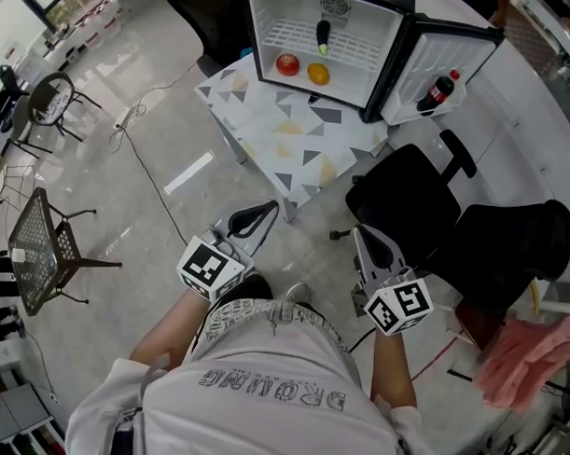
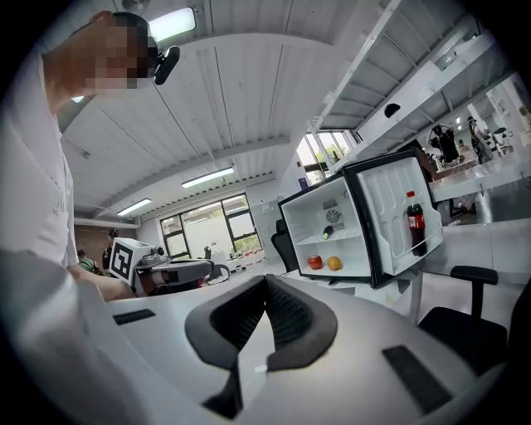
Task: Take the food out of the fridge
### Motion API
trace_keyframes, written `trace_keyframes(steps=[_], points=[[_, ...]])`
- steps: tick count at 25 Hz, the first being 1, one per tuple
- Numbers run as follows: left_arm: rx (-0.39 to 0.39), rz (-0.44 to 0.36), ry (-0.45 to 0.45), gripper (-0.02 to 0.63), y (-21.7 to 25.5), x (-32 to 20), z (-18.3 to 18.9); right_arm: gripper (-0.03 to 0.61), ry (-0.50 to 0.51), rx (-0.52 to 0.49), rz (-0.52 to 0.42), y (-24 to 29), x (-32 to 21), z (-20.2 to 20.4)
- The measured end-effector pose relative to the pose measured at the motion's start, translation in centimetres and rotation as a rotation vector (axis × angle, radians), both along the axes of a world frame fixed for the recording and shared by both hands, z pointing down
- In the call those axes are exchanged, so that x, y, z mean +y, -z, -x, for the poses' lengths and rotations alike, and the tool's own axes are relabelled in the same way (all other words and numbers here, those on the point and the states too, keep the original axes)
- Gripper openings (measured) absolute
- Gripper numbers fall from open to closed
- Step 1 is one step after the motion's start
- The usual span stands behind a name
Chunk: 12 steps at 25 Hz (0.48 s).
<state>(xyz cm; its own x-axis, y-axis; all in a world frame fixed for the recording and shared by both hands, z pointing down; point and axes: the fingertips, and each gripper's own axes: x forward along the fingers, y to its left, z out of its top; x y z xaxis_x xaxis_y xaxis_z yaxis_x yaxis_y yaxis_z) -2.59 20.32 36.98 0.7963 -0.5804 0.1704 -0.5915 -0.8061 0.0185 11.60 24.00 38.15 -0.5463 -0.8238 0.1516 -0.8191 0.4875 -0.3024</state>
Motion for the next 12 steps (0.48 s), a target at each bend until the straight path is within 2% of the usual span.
trace_keyframes(steps=[12], points=[[0.004,0.012,0.025,0.006,-1.3,-1.7,-1.5,0.0,0.032,0.004,0.002,-0.7,-2.4,-1.3]])
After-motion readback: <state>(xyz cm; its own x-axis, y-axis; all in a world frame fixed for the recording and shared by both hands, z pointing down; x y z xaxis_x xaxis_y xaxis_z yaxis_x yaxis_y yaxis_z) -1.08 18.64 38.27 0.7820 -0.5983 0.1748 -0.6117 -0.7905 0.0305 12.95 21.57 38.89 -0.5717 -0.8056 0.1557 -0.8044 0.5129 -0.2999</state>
